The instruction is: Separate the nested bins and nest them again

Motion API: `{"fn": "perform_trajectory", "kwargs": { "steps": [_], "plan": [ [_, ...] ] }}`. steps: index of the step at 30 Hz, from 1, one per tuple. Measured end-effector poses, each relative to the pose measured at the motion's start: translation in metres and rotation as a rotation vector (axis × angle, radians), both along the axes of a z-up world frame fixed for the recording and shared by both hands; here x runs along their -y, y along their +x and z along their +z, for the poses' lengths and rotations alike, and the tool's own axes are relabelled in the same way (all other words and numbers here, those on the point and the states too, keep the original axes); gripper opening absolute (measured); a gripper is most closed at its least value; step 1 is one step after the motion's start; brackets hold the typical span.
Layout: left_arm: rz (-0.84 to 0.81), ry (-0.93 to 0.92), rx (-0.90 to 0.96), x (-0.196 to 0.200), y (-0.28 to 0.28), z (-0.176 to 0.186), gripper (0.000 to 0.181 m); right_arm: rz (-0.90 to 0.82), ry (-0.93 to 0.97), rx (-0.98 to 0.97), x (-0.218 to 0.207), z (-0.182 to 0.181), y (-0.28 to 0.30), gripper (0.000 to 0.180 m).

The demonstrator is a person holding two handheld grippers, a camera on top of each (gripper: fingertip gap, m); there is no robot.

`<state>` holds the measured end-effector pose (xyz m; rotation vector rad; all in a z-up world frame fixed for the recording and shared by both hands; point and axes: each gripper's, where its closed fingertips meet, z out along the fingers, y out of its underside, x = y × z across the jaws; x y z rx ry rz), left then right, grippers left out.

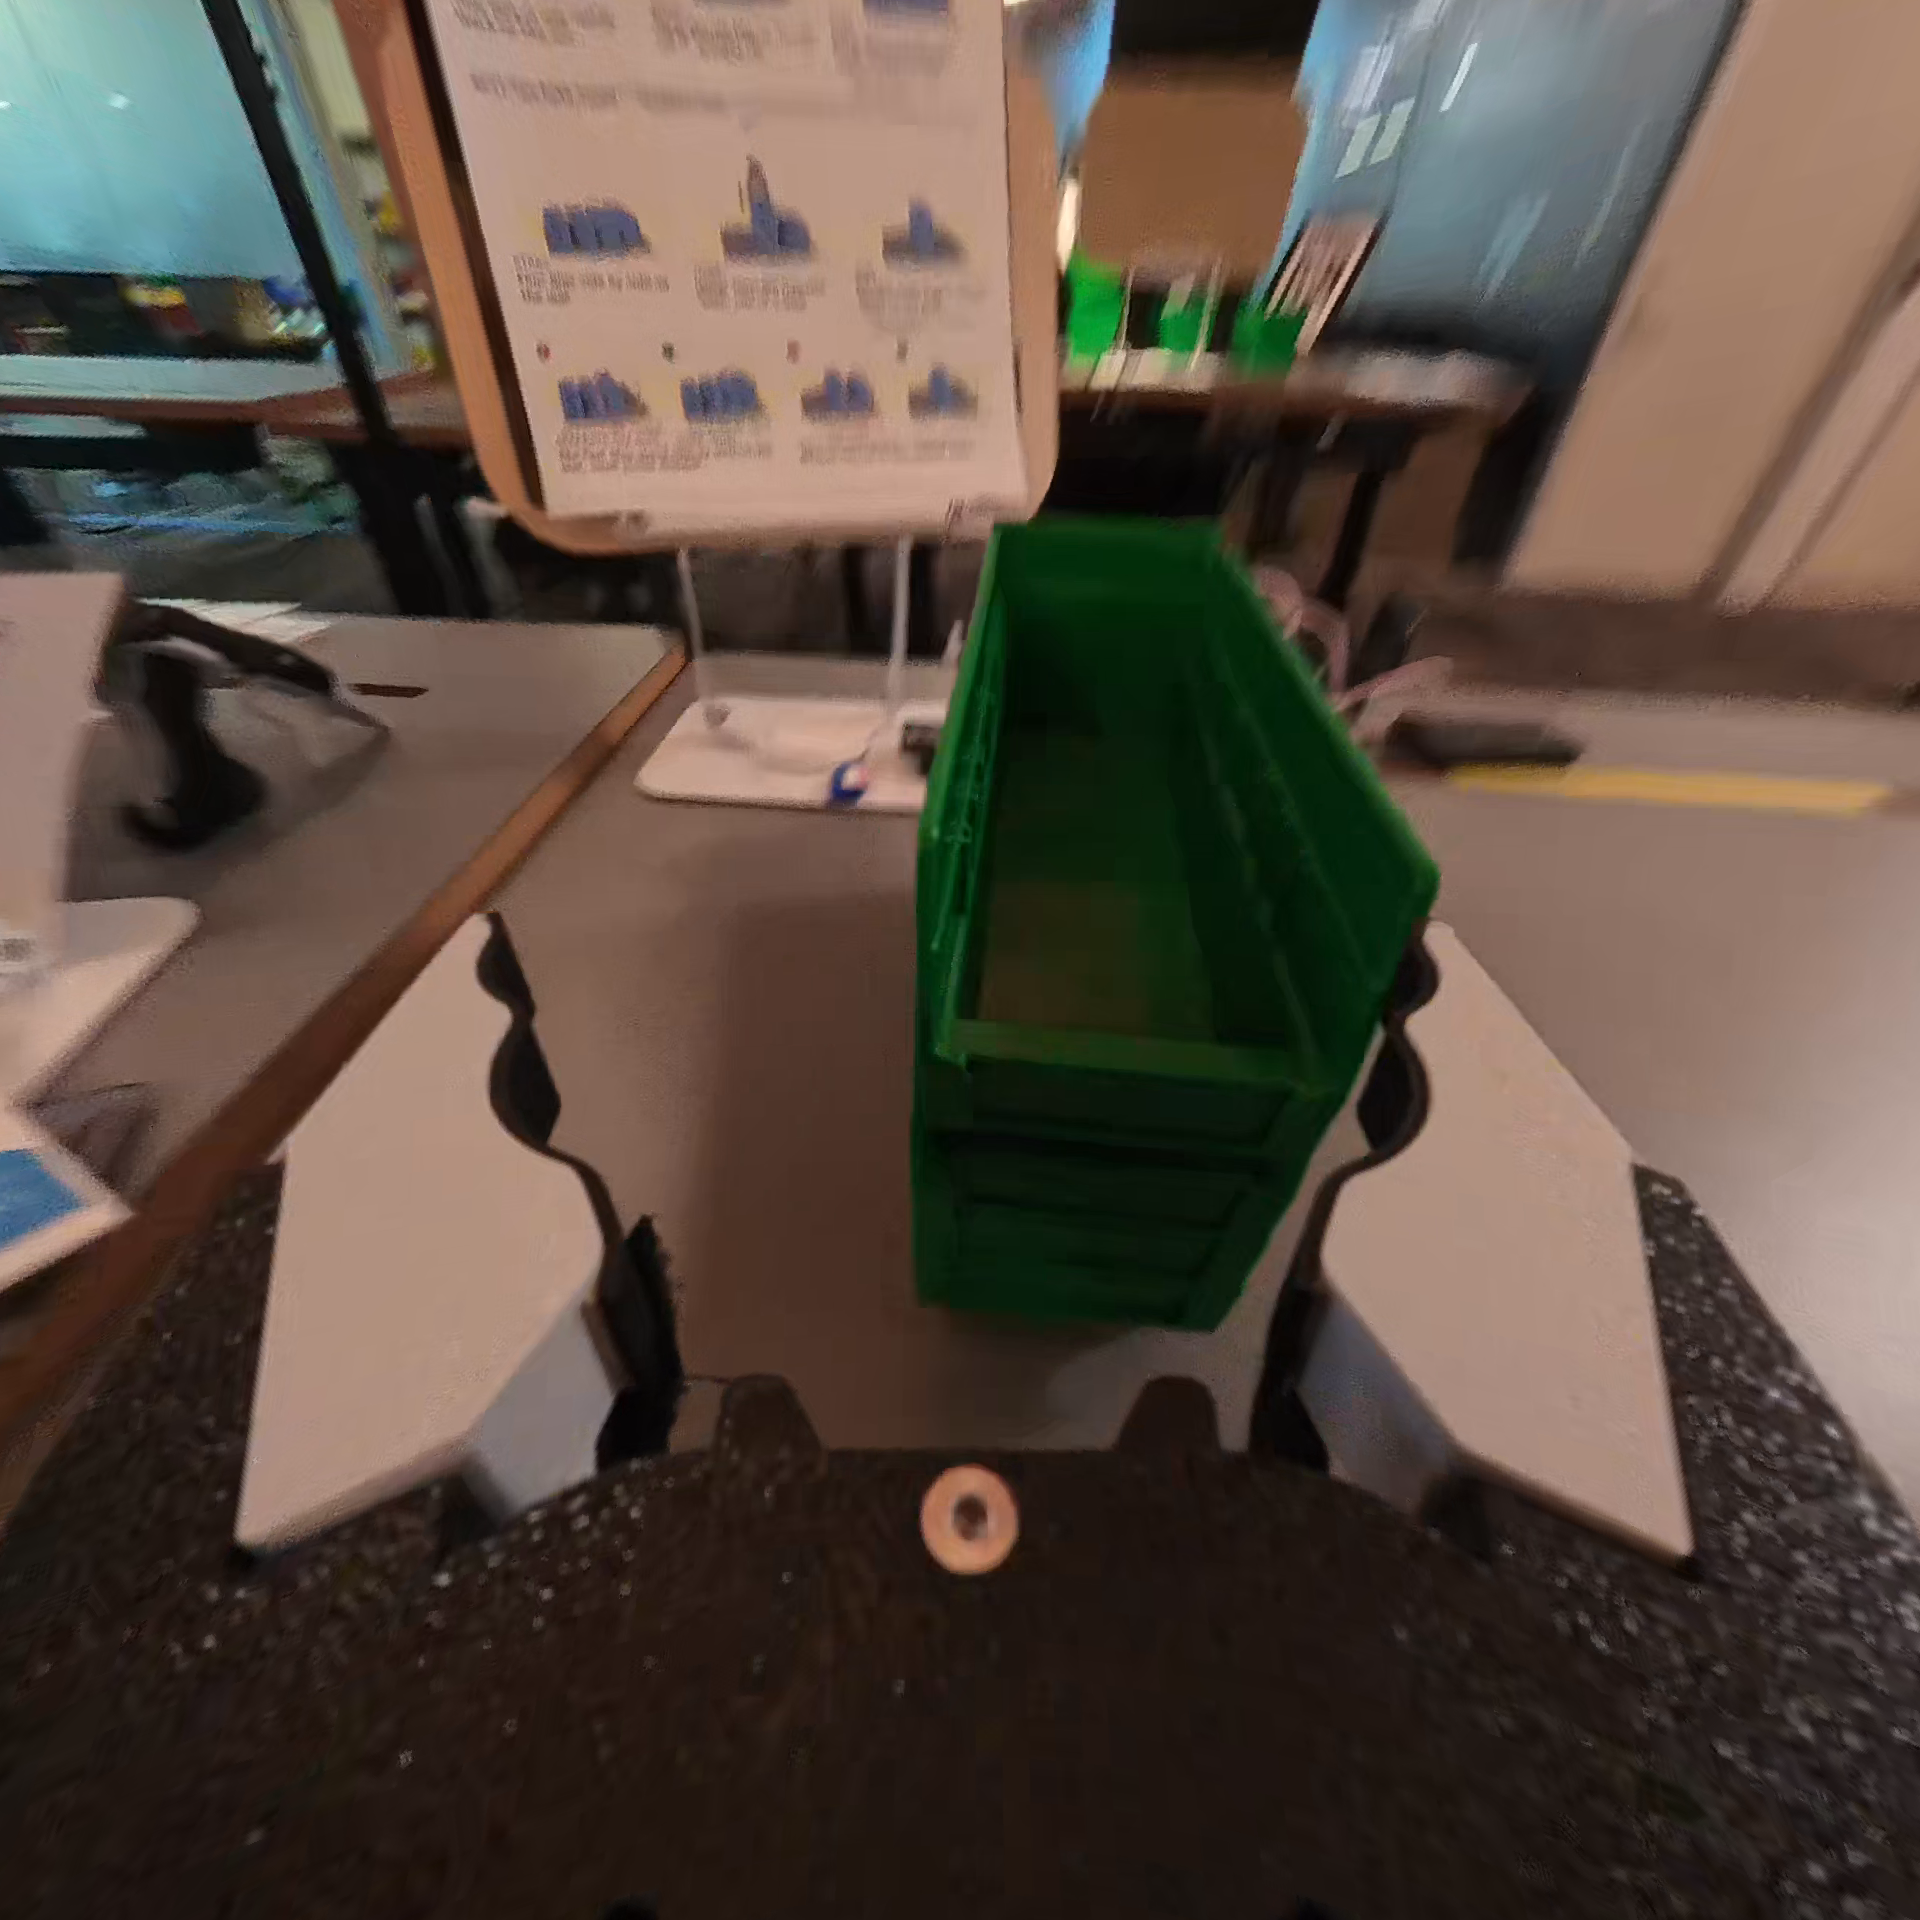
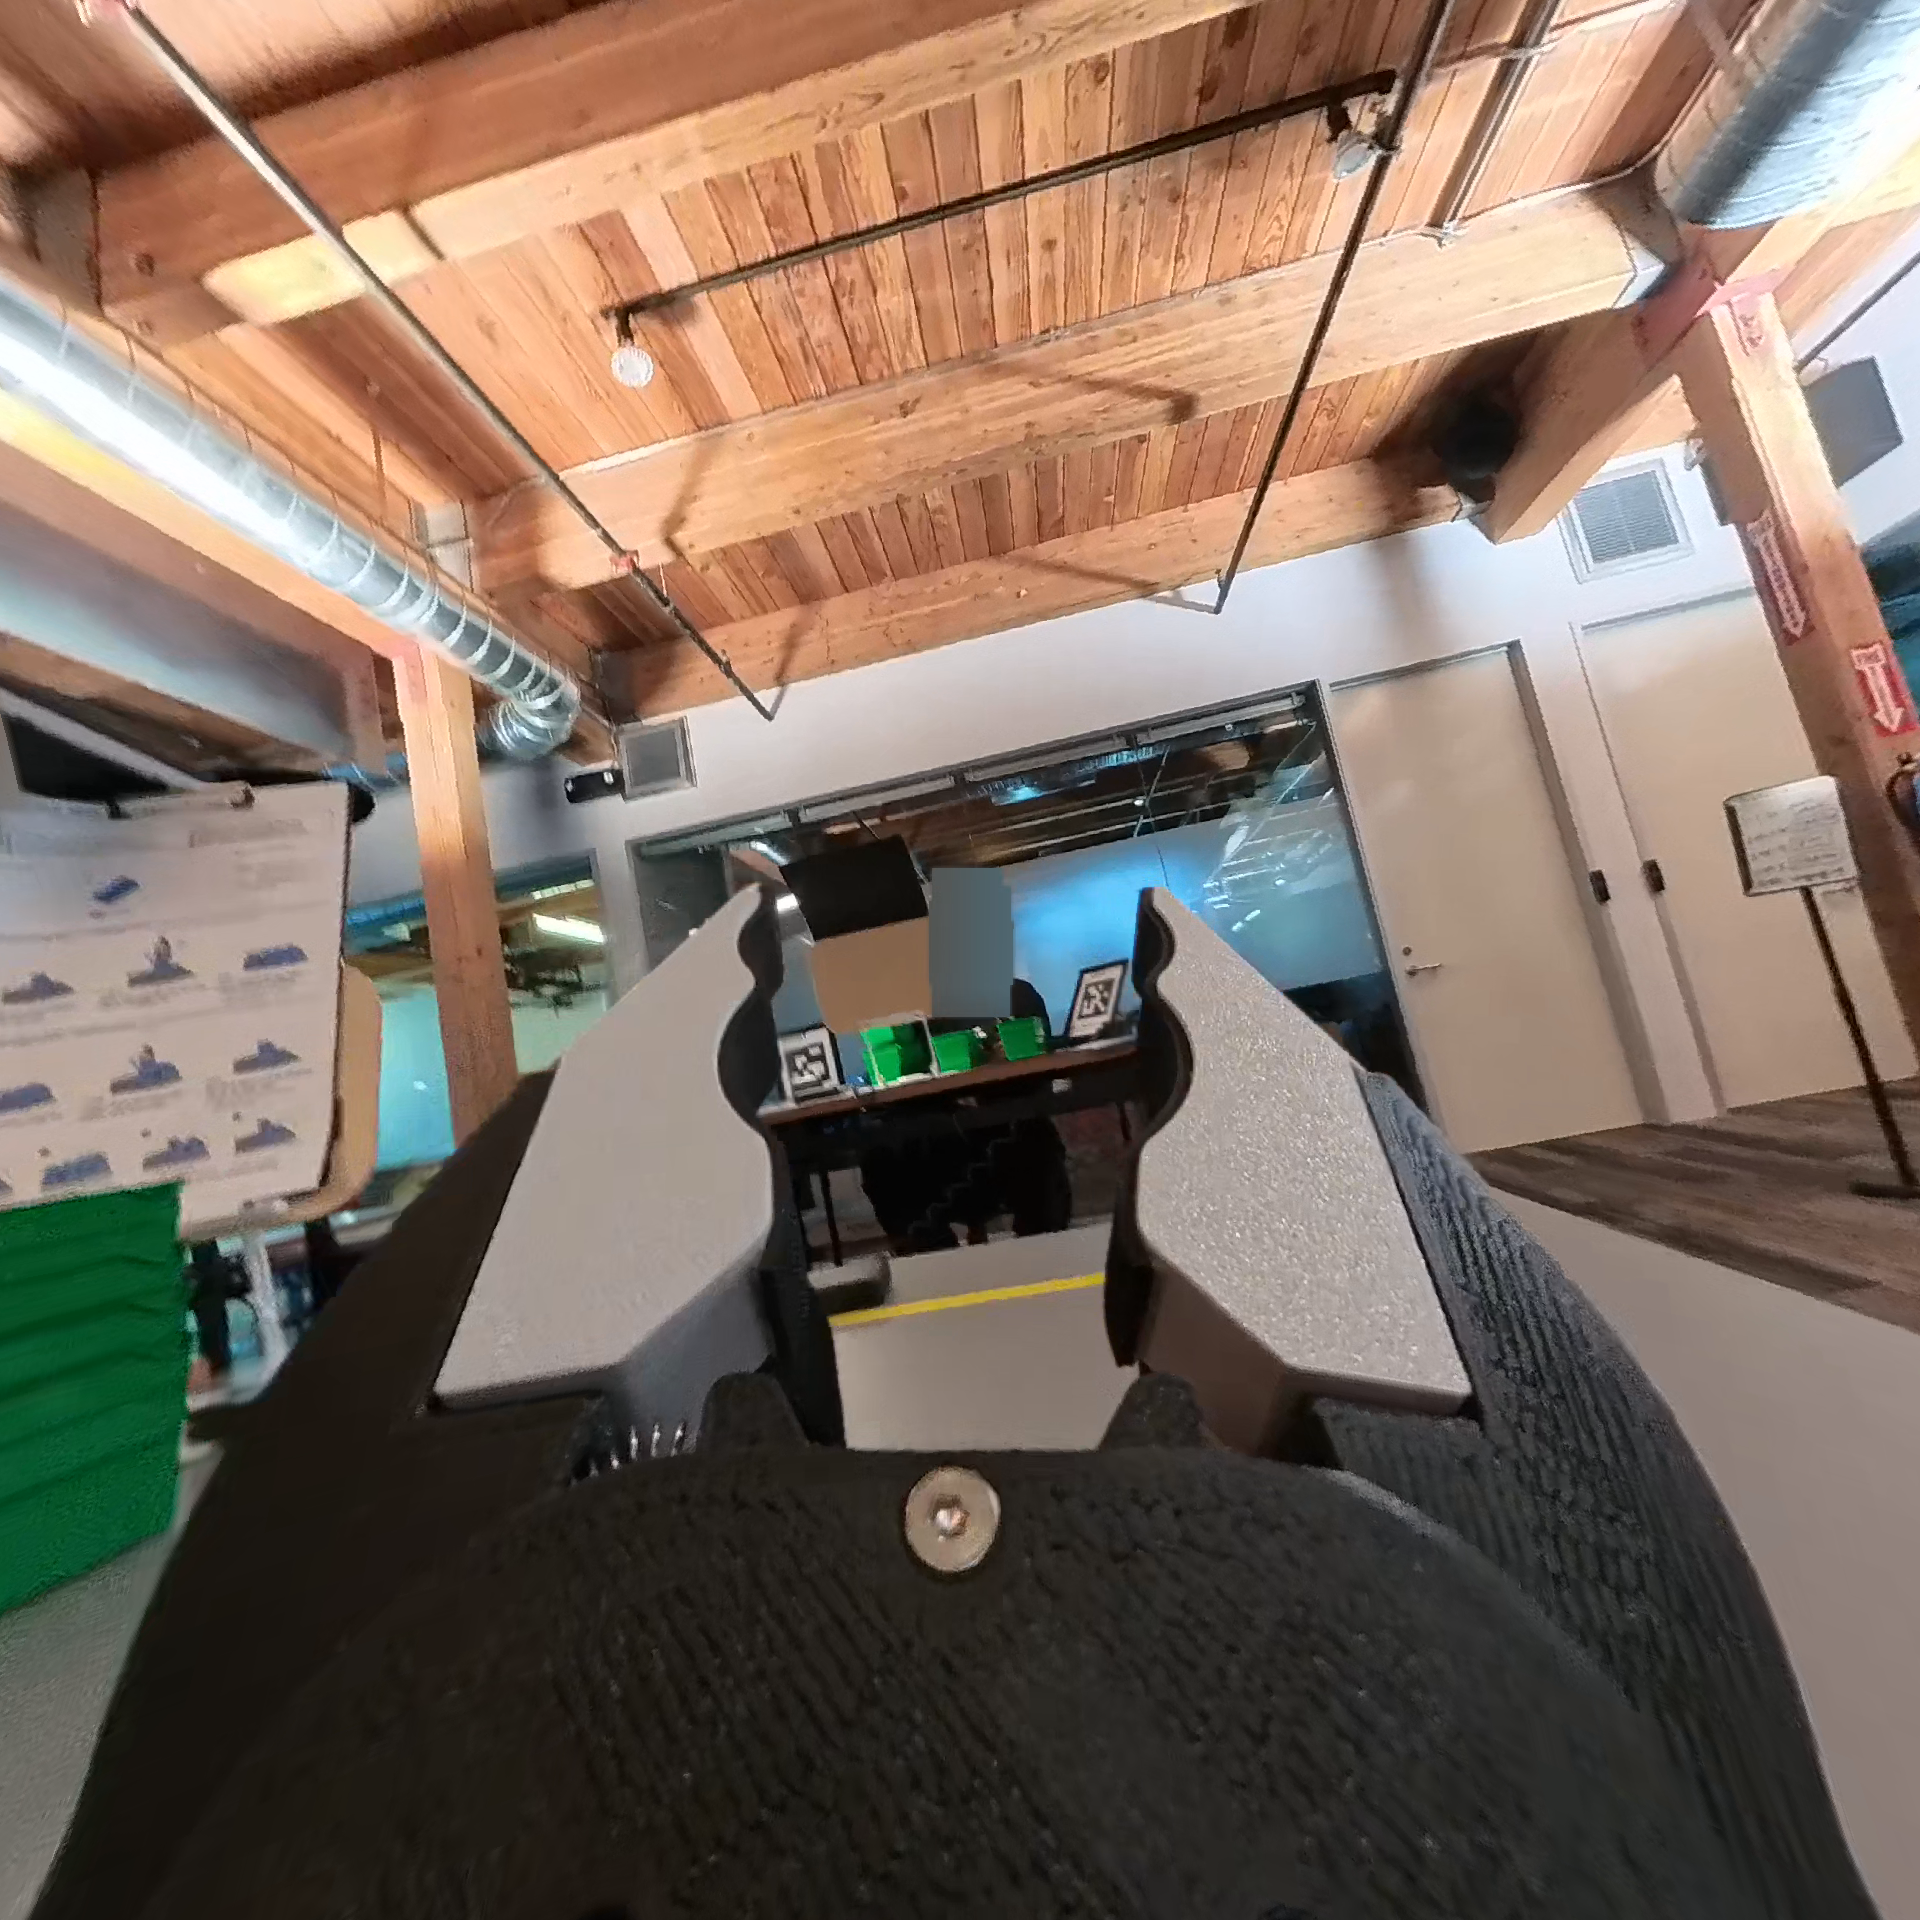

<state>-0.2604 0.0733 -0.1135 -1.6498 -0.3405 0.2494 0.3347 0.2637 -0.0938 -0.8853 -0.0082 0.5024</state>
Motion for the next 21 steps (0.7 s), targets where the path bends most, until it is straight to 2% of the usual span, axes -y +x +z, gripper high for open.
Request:
{"fn": "perform_trajectory", "kwargs": {
  "steps": [2, 5, 9, 11, 12, 16, 19, 21],
  "plan": [
    [-0.071, 0.15, 0.092, 0.006, -0.003, -0.003, 0.158, -0.012, -0.022, 0.057, -0.004, -0.002, -0.008, 0.067],
    [-0.192, 0.21, 0.084, -0.003, 0.008, -0.007, 0.158, 0.014, -0.062, 0.12, -0.009, -0.008, -0.02, 0.067],
    [-0.145, 0.355, -0.041, -0.002, -0.016, 0.001, 0.148, 0.005, -0.107, 0.186, -0.015, -0.012, -0.033, 0.067],
    [-0.094, 0.412, -0.023, -0.001, -0.036, -0.005, 0.149, 0.034, -0.115, 0.207, -0.013, -0.008, -0.049, 0.067],
    [-0.118, 0.411, 0.004, -0.006, -0.039, -0.011, 0.15, 0.062, -0.116, 0.221, -0.01, -0.004, -0.061, 0.067],
    [-0.292, 0.347, 0.161, -0.031, -0.03, -0.048, 0.149, 0.19, -0.12, 0.296, 0.006, 0.021, -0.128, 0.067],
    [-0.44, 0.38, 0.252, -0.036, -0.01, -0.054, 0.145, 0.338, -0.141, 0.365, 0.017, 0.047, -0.202, 0.073],
    [-0.515, 0.393, 0.256, -0.038, 0.002, -0.052, 0.139, 0.481, -0.191, 0.446, 0.026, 0.064, -0.265, 0.083]
  ]
}}
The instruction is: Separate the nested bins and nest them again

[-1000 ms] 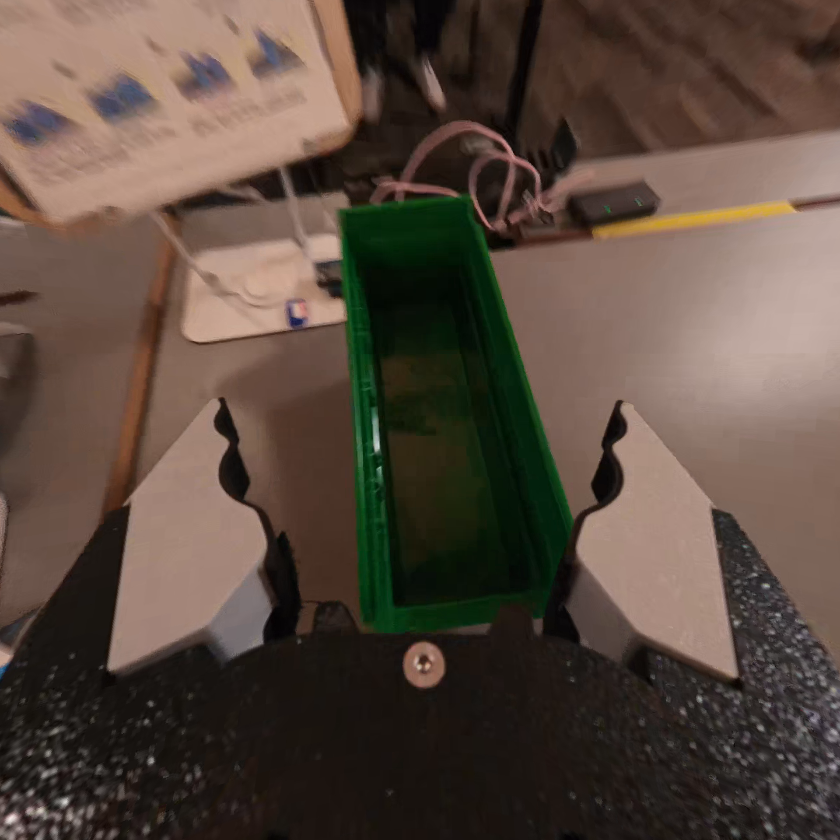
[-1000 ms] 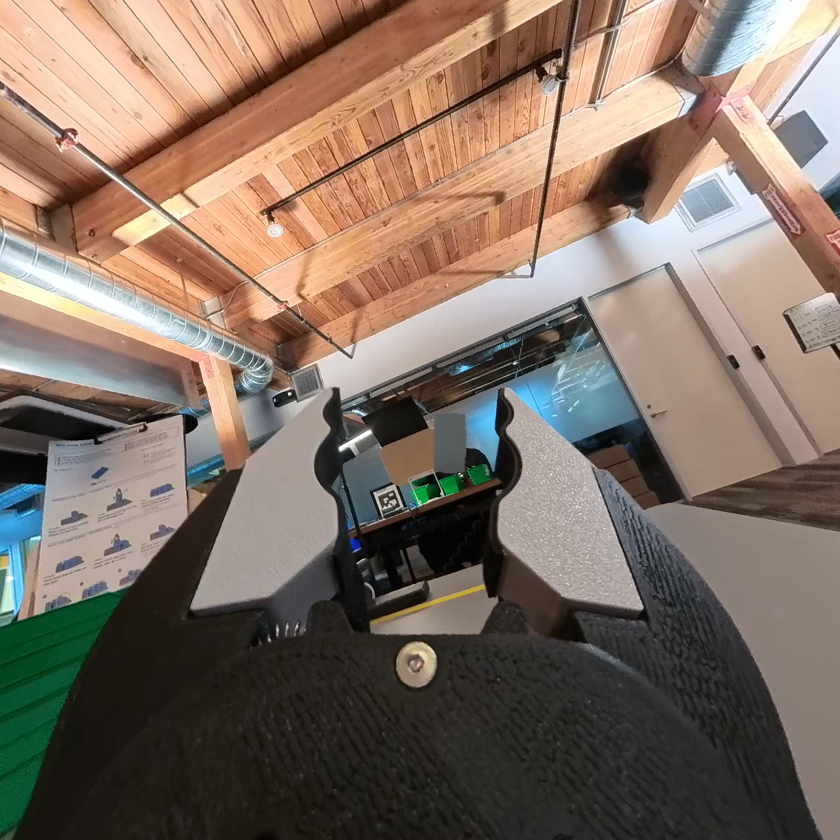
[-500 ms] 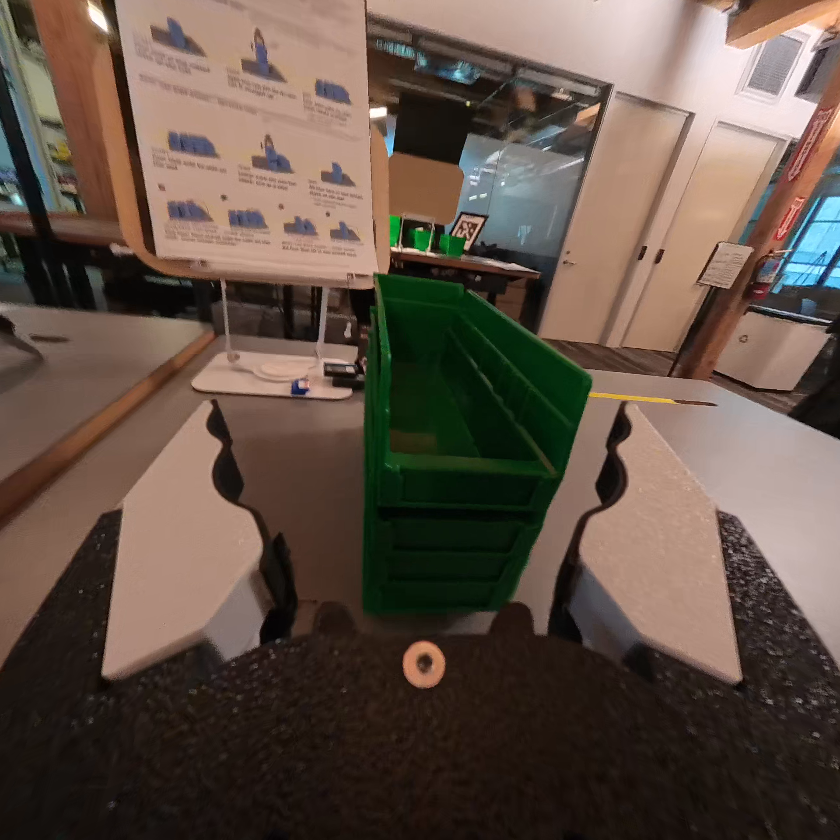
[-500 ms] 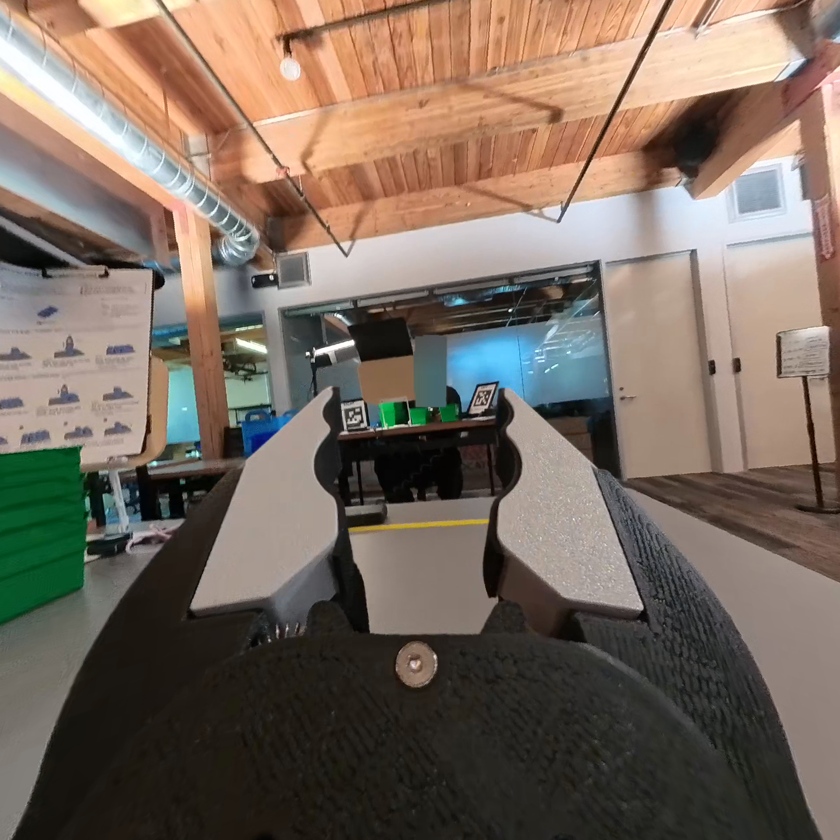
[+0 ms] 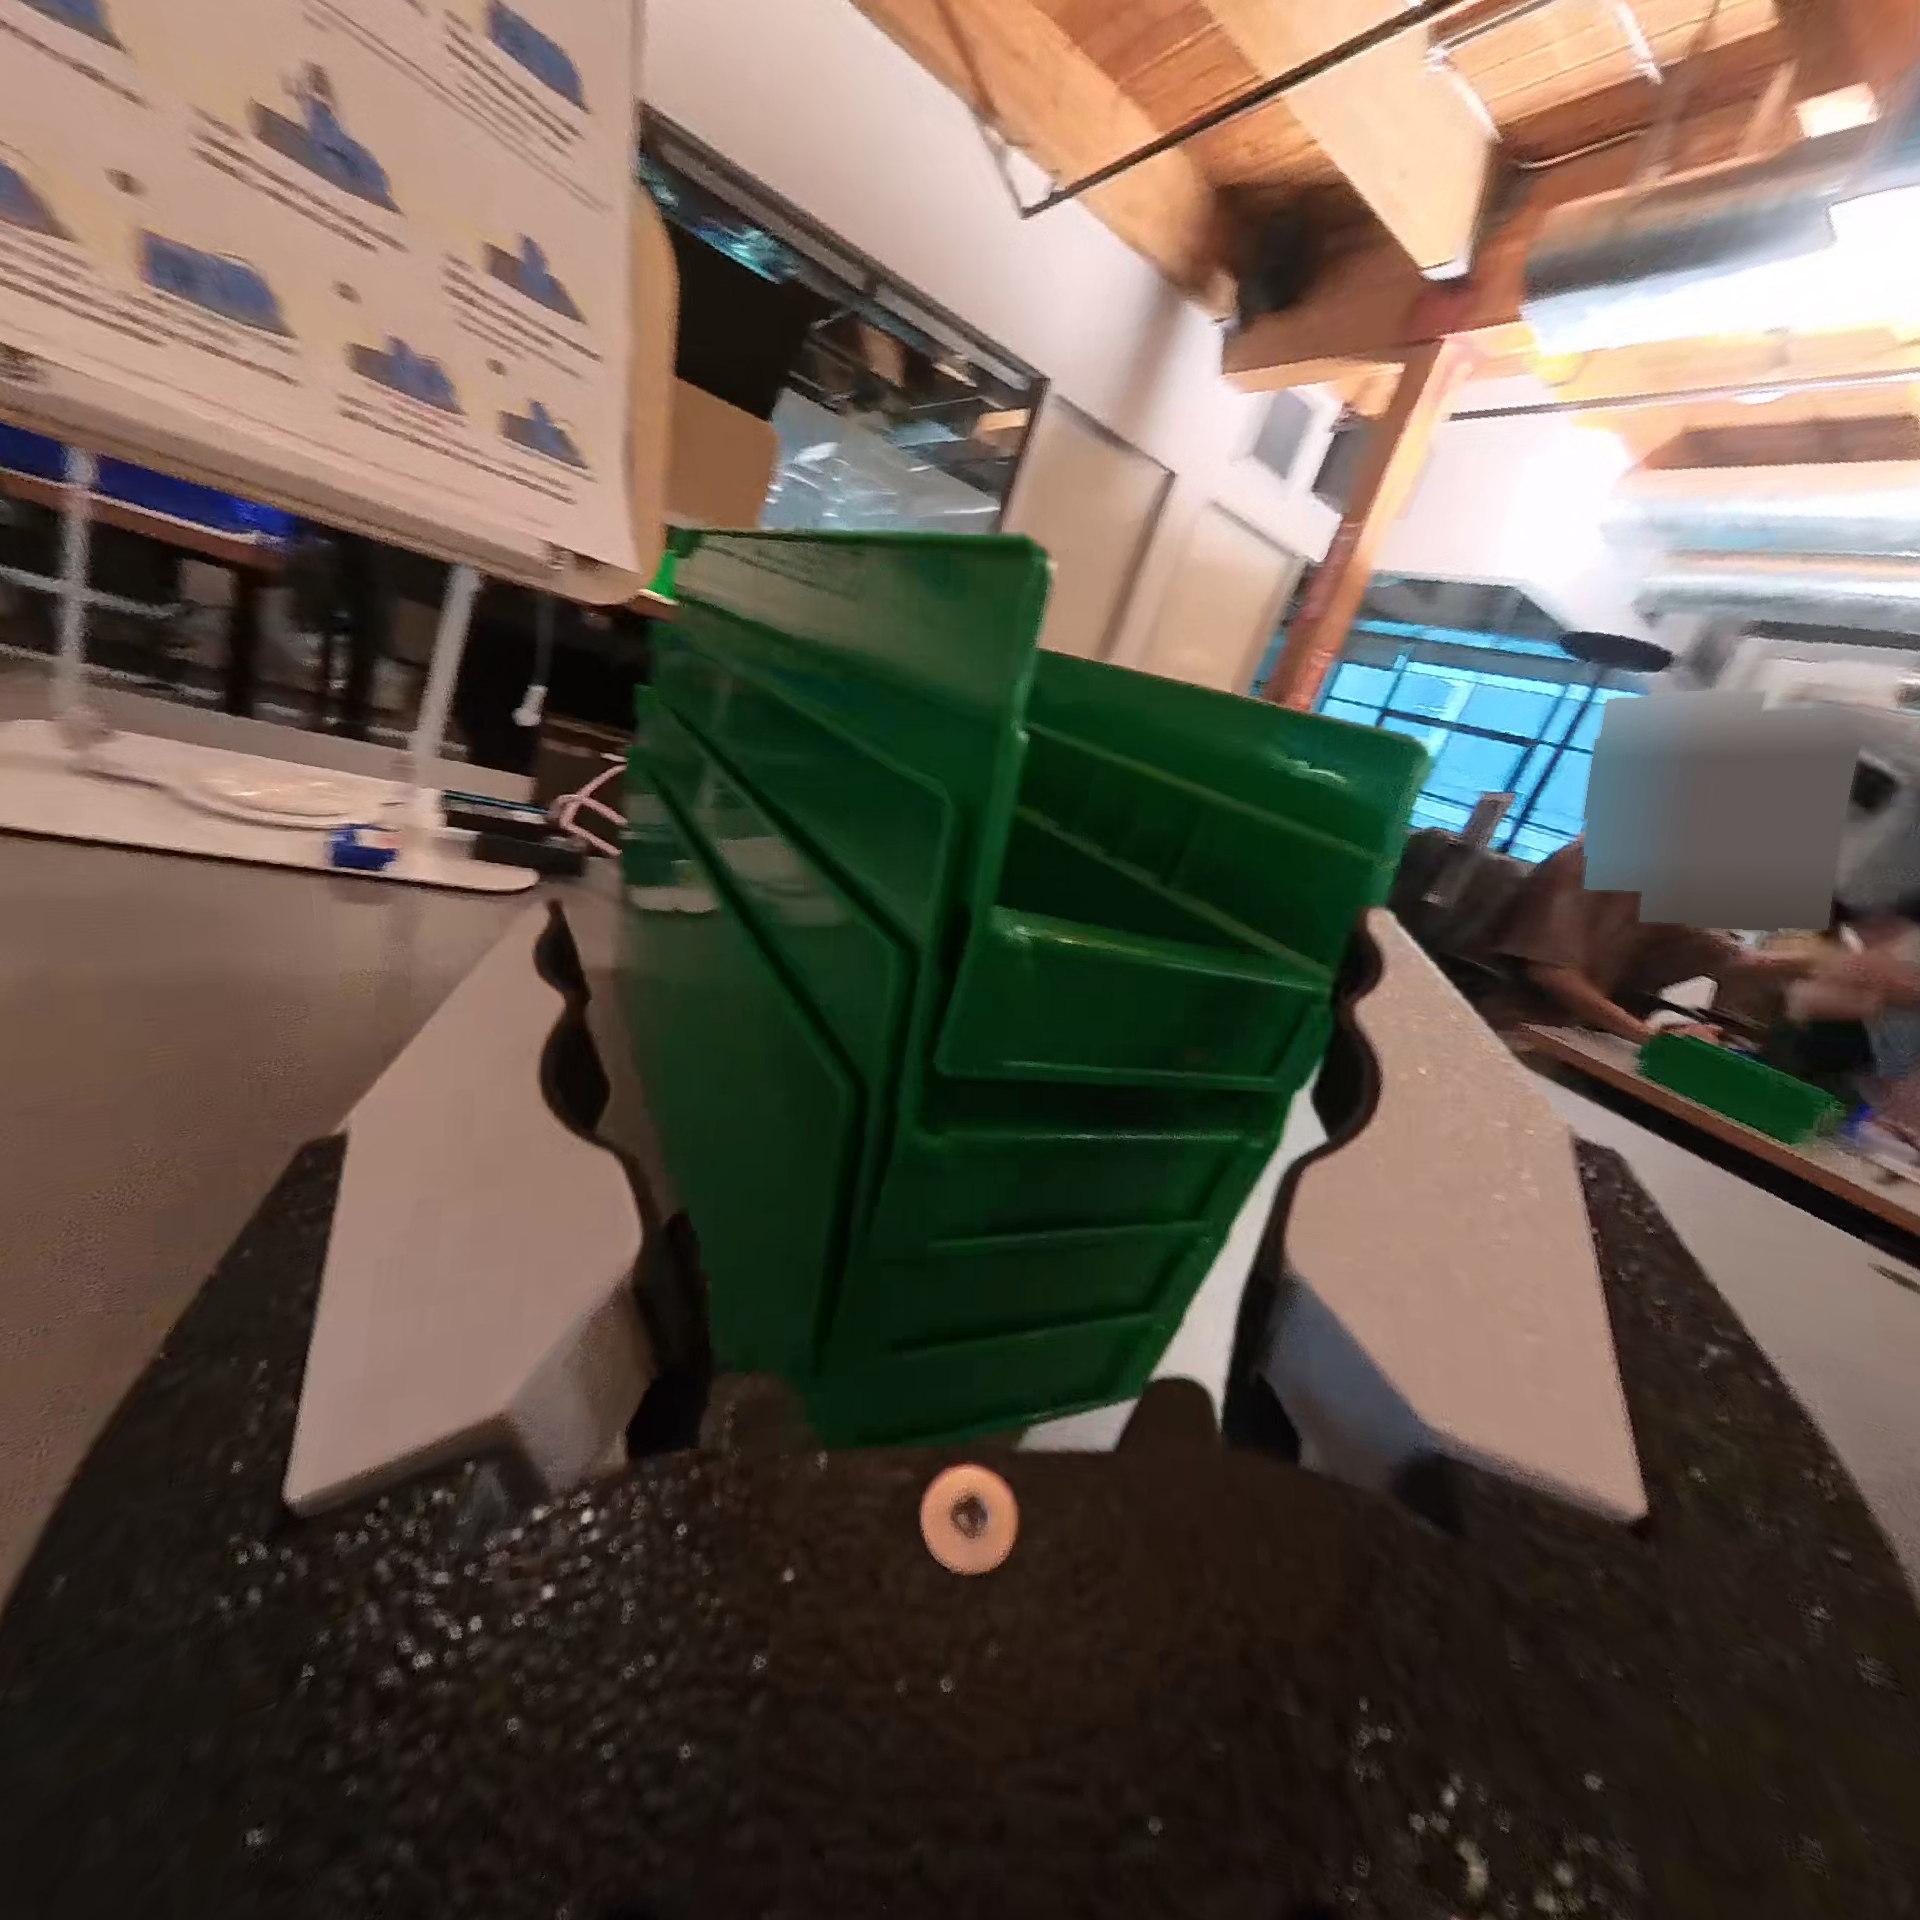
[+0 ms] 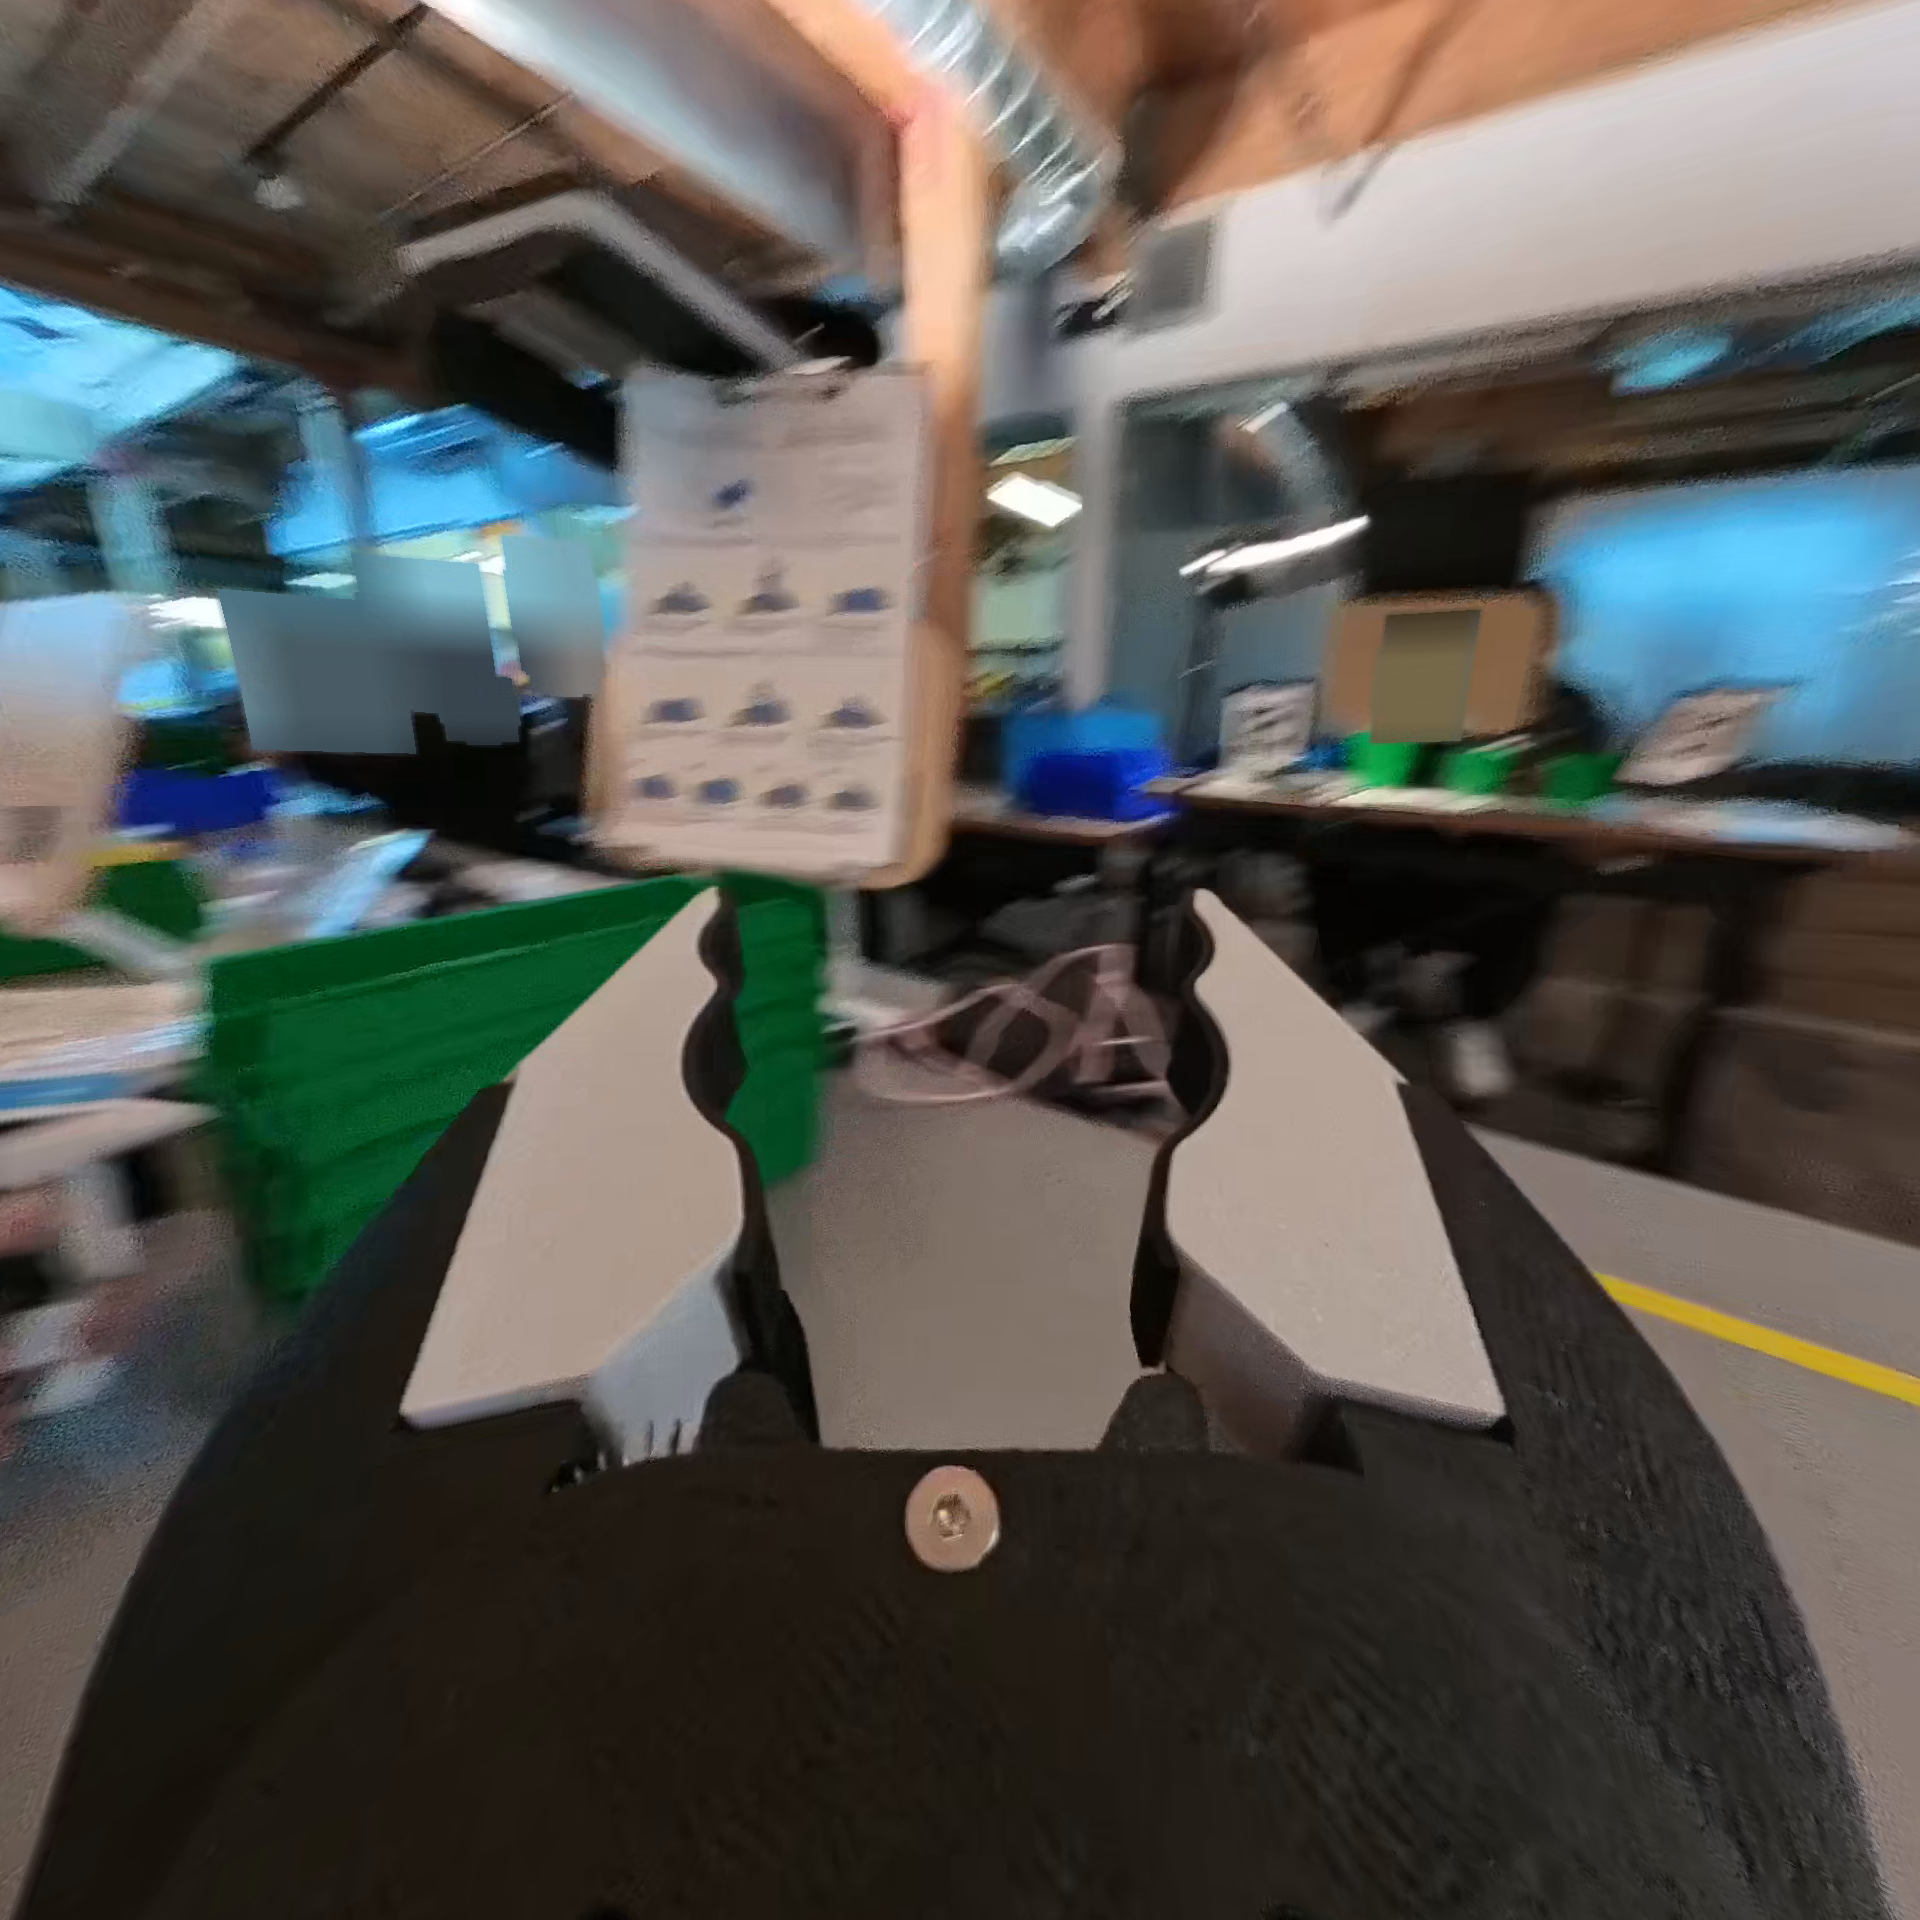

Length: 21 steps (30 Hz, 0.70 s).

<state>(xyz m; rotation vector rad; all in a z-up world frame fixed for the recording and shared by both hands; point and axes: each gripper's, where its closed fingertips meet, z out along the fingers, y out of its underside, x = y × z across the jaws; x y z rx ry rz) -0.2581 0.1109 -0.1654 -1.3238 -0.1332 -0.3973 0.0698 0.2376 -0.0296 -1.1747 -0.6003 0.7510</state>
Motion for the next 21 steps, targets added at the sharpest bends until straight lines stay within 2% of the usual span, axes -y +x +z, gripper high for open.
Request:
{"fn": "perform_trajectory", "kwargs": {
  "steps": [3, 5, 7, 10, 11, 13, 16, 18, 21],
  "plan": [
    [-0.026, 0.054, -0.09, 0.0, 0.019, 0.009, 0.119, 0.45, -0.218, 0.1, 0.052, 0.023, -0.113, 0.102],
    [-0.047, 0.046, -0.137, -0.003, 0.03, 0.012, 0.113, 0.587, -0.35, 0.275, 0.071, 0.018, -0.178, 0.119],
    [-0.06, 0.037, -0.135, -0.007, 0.036, 0.012, 0.119, 0.548, -0.452, 0.536, 0.06, -0.008, -0.228, 0.131],
    [-0.127, 0.06, -0.116, -0.006, 0.048, 0.016, 0.12, 0.456, -0.641, 0.845, 0.035, -0.054, -0.273, 0.137],
    [-0.15, 0.064, -0.132, -0.006, 0.053, 0.017, 0.122, 0.459, -0.722, 0.912, 0.033, -0.066, -0.283, 0.133],
    [-0.206, 0.055, -0.232, -0.009, 0.068, 0.014, 0.124, 0.426, -0.839, 1.014, 0.027, -0.084, -0.295, 0.131],
    [-0.4, 0.037, -0.297, -0.004, 0.096, 0.009, 0.125, 0.211, -0.776, 1.151, -0.007, -0.099, -0.3, 0.143],
    [-0.517, 0.045, -0.281, -0.001, 0.11, 0.008, 0.121, 0.188, -0.829, 1.162, -0.007, -0.106, -0.307, 0.15],
    [-0.528, 0.031, -0.326, -0.005, 0.119, 0.002, 0.114, 0.11, -0.826, 1.285, -0.014, -0.114, -0.298, 0.14]
  ]
}}
